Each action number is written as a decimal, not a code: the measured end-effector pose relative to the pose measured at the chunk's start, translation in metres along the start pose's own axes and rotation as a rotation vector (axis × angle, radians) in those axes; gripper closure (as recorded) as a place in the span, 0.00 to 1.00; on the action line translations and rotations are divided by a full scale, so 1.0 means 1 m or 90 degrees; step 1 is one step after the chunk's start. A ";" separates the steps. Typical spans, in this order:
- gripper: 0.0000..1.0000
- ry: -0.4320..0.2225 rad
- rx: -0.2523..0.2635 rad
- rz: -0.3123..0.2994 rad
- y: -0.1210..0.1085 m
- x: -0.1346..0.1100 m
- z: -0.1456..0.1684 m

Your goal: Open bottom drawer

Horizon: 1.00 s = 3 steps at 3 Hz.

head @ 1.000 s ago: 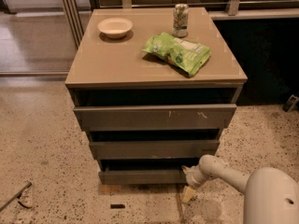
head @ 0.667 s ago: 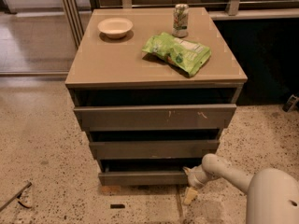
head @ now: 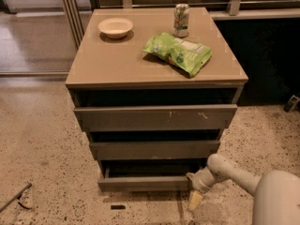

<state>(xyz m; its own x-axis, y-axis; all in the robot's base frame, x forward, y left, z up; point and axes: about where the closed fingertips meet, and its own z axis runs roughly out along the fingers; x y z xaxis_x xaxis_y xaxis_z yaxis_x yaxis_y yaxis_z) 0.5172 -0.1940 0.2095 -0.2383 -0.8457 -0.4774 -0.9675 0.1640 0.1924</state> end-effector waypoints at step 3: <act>0.00 0.026 -0.126 0.060 0.068 -0.001 -0.023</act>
Offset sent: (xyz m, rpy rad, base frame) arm -0.0673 -0.0030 0.0448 -0.0068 0.2405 0.0189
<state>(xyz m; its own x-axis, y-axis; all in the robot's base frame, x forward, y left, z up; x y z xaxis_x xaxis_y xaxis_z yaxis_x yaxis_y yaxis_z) 0.4540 -0.1936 0.2429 -0.3198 -0.8518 -0.4148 -0.9046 0.1443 0.4011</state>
